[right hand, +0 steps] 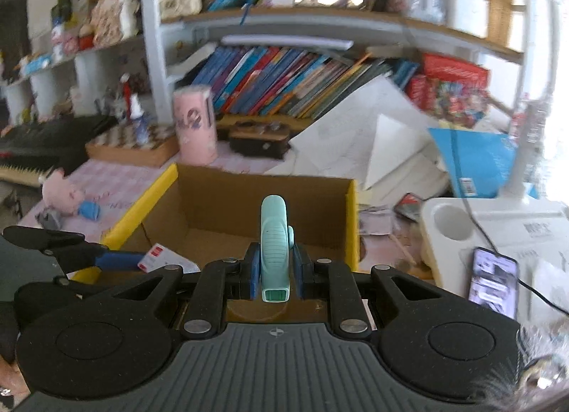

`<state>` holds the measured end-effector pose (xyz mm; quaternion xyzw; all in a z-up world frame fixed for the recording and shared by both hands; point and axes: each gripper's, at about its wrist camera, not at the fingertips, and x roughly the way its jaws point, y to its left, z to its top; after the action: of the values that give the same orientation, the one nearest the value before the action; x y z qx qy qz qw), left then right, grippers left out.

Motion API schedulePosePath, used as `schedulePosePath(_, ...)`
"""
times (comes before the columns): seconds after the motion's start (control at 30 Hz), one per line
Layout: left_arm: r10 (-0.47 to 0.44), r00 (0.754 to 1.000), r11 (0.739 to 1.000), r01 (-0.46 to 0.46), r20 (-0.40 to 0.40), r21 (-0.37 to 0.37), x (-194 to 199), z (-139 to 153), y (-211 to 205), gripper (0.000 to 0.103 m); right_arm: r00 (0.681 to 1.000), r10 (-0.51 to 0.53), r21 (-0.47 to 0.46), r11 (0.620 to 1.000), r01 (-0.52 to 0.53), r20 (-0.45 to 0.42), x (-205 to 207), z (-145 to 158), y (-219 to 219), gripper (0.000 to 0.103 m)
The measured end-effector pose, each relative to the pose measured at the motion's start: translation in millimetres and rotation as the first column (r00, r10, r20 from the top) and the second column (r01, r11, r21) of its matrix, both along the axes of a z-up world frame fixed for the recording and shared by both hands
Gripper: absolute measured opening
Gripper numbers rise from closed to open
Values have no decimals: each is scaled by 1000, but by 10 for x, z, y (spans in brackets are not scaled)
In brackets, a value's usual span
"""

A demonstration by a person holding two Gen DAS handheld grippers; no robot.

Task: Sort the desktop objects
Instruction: 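Open the left tool to drop the staple box into the yellow box while the right tool releases the stapler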

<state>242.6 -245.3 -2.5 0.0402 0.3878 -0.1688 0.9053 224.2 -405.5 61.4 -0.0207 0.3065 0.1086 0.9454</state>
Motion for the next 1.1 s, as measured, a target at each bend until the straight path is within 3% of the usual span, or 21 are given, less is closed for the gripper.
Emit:
schedulePosePath(0.3,7,999,1000,-6,-45,14,63,-25,-68,54,968,187,-53,979,-198,-167,651,-271,301,17)
schedulePosePath(0.47,6,999,1000,-5,-49,16,75,-24,-76,55,942,210,-93,966,-241,-264,895,-504,372,17)
schedulePosePath(0.57,7,1000,999,-6,-11,37,39,-3,-98,66,932,216,-90,964,-252,-290,907,-574,363,17)
schedulePosePath(0.87,16,998,999,-19,61,45,-103,91,-87,69,934,213,-67,968,-241,-286,907,-593,345,19)
schedulePosePath(0.97,36,995,998,-41,92,44,-170,154,-45,74,946,204,-62,972,-226,-250,886,-548,327,37)
schedulePosePath(1.1,84,987,995,-91,140,38,-289,248,72,78,970,171,-16,984,-177,-172,775,-419,223,49)
